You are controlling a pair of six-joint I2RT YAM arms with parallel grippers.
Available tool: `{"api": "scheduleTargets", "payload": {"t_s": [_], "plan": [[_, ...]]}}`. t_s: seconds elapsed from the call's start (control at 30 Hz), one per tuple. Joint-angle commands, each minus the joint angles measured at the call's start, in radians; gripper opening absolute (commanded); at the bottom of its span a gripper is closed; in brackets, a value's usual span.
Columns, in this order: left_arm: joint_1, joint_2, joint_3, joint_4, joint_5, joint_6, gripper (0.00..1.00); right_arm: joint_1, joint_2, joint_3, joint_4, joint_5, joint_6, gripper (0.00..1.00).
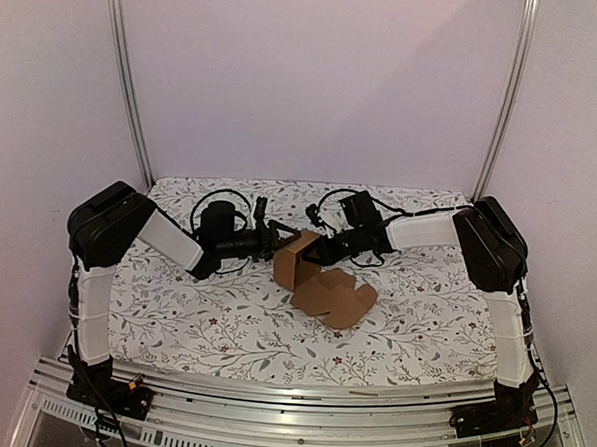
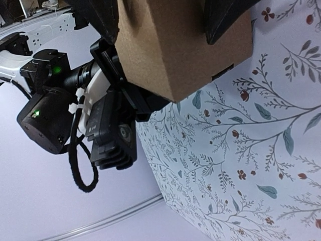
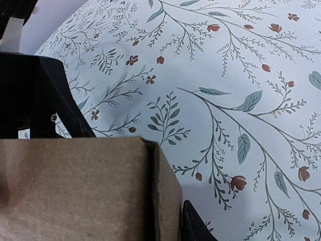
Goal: Fold the paper box
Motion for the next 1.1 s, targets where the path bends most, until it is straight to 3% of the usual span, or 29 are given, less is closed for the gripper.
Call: {"api": "scheduleTargets", "payload": {"t_s": [0.0, 0.33, 0.57, 0.73, 0.93, 1.07], "plan": [[-0.01, 0.024, -0.009, 0.048, 0.048, -0.016, 0.57, 0.001, -0.002, -0.031, 0.03, 0.012, 0.061, 0.21], [-0.073, 0.07, 0.006, 0.227, 0.044, -0.168, 0.56, -0.006, -0.005, 0.01, -0.035, 0.143, 0.163, 0.0], [-0.143, 0.123, 0.078, 0.295, 0.04, -0.255, 0.57, -0.004, -0.02, 0.037, -0.128, 0.25, 0.216, 0.0], [-0.154, 0.128, 0.08, 0.366, 0.008, -0.321, 0.57, -0.004, -0.025, 0.067, -0.183, 0.221, 0.249, 0.01], [-0.105, 0.054, 0.004, 0.292, -0.023, -0.239, 0.59, -0.013, -0.106, 0.021, -0.234, 0.052, 0.128, 0.06], [-0.062, -0.023, -0.093, 0.258, -0.022, -0.175, 0.63, -0.015, -0.148, 0.103, -0.538, -0.008, -0.074, 0.06]]}}
